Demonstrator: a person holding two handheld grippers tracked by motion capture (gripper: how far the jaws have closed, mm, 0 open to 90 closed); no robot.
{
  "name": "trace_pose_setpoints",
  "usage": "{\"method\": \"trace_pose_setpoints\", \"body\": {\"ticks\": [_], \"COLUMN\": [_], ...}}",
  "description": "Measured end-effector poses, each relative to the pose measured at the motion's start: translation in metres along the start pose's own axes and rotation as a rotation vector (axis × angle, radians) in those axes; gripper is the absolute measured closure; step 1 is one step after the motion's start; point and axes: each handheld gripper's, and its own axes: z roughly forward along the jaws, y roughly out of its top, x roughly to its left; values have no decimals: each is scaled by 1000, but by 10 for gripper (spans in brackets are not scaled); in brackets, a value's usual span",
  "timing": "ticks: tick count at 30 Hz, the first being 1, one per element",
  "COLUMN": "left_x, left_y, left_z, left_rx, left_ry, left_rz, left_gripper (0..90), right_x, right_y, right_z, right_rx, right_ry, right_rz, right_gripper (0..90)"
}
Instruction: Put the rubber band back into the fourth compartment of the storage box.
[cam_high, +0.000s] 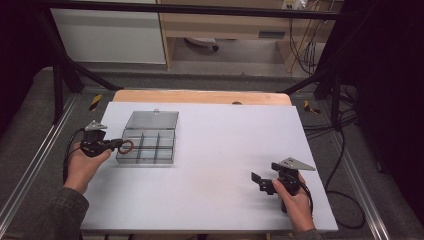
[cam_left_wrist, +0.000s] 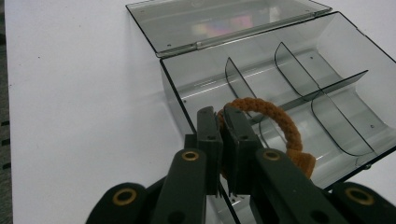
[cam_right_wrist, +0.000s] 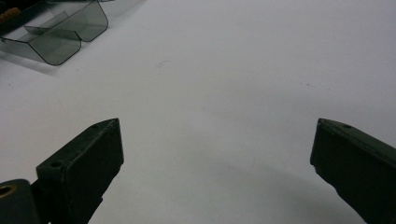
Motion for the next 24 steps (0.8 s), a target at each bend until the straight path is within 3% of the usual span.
{"method": "trace_pose_setpoints", "body": {"ticks": [11,24], "left_x": [-8,-12], "left_y": [-1,-2], "left_z": [5,6], "left_rx": [27,37], "left_ry": [13,24], "left_rz": [51,74], "left_gripper": [856,855], "right_x": [0,0], "right_y": [0,0], "right_z": [0,0], "right_rx": [0,-1], "right_ry": [2,3], "right_rz": [-1,-2], "right_gripper": [30,30]}}
